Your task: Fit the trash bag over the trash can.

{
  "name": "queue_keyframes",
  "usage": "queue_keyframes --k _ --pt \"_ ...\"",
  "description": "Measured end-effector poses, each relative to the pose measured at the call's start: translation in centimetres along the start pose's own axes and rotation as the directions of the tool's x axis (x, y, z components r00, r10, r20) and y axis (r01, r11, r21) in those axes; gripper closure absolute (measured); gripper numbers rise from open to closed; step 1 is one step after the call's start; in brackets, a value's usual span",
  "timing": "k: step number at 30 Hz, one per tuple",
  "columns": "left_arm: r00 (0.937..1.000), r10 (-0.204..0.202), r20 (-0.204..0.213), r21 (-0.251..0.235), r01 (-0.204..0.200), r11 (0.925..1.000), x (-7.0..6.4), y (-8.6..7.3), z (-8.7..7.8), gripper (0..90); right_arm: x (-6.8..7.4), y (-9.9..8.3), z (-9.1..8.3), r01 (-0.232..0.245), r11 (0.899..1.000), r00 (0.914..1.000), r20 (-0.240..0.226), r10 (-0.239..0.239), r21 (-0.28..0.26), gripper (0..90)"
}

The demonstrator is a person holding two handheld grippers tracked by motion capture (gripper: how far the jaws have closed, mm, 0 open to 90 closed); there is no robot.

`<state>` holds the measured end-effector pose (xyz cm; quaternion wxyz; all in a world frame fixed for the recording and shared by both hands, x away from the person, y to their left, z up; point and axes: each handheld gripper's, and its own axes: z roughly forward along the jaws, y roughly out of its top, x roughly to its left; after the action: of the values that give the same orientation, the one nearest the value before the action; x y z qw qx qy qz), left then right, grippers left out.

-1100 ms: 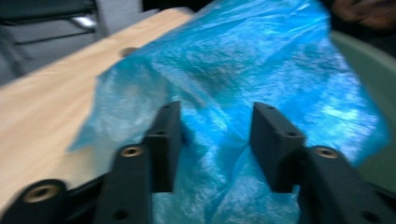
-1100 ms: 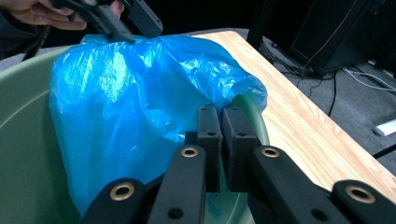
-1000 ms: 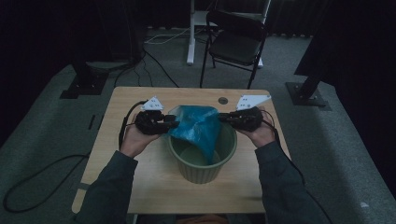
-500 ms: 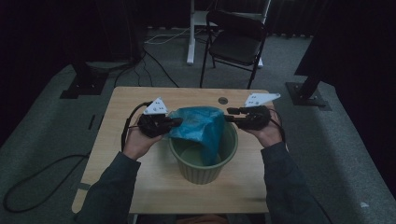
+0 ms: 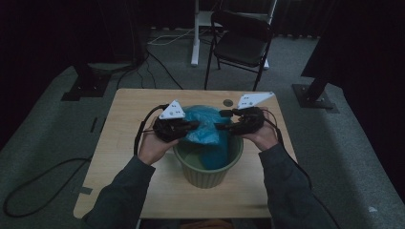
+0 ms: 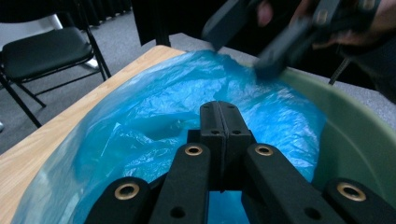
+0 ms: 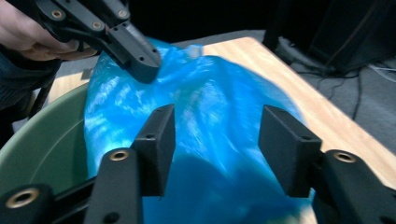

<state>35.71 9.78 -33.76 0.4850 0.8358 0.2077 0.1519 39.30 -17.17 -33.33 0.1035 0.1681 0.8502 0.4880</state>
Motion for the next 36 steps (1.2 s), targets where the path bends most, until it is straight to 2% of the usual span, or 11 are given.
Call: queue_keyframes --k 1,4,7,13,20,22,24,25,28,31,36 --pt "1.0 -0.005 0.005 -0.008 0.005 1.0 -0.3 0.1 0.2 89.7 0.2 0.2 0.9 0.011 0.999 0.9999 -0.005 -0.011 0.049 43.9" --pt "0.9997 -0.007 0.024 -0.014 0.008 0.9999 -0.5 0.1 0.2 89.7 0.6 0.1 1.9 0.057 0.991 0.9982 -0.026 -0.054 0.123 70.7" --pt "0.9997 0.005 0.025 -0.025 -0.004 0.9997 -0.7 0.0 -0.1 86.0 0.8 -0.2 2.2 0.095 0.982 0.9953 0.005 -0.097 0.164 87.2" --pt "0.9984 -0.037 -0.044 -0.096 0.032 0.9948 0.7 0.0 -2.8 76.7 1.0 -0.7 1.0 0.129 0.983 0.9907 0.025 -0.134 0.134 89.4" --pt "0.9889 -0.1 -0.11 -0.065 0.094 0.9935 2.6 -1.0 -3.8 70.2 1.0 -0.8 0.1 0.148 0.984 0.9873 0.042 -0.153 0.098 89.4" --pt "0.9874 -0.122 -0.1 -0.051 0.117 0.9918 3.0 -1.4 -3.4 67.3 1.0 -0.9 0.1 0.152 0.984 0.9867 0.043 -0.157 0.096 89.4" --pt "0.9884 -0.141 -0.057 -0.035 0.139 0.9897 3.3 -1.8 -2.9 61.3 1.1 -0.9 0.2 0.161 0.983 0.9853 0.044 -0.165 0.091 89.4" --pt "0.988 -0.154 0.003 -0.028 0.154 0.9876 3.5 -2.0 -2.2 59.5 1.2 -0.8 0.2 0.165 0.983 0.9846 0.045 -0.169 0.086 89.4" --pt "0.9856 -0.162 0.048 -0.011 0.163 0.9866 3.5 -2.1 -1.5 53.6 1.3 -0.8 0.2 0.175 0.982 0.9826 0.05 -0.179 0.078 89.4" --pt "0.9877 -0.134 0.082 0.014 0.133 0.991 2.8 -2.1 -0.6 68.4 1.3 -0.7 0.2 0.178 0.98 0.9801 0.073 -0.185 0.087 89.4" --pt "0.9941 -0.092 0.058 0.042 0.089 0.9951 1.8 -1.9 0.0 88.9 1.2 -0.5 0.1 0.163 0.983 0.9823 0.079 -0.17 0.088 79.9"
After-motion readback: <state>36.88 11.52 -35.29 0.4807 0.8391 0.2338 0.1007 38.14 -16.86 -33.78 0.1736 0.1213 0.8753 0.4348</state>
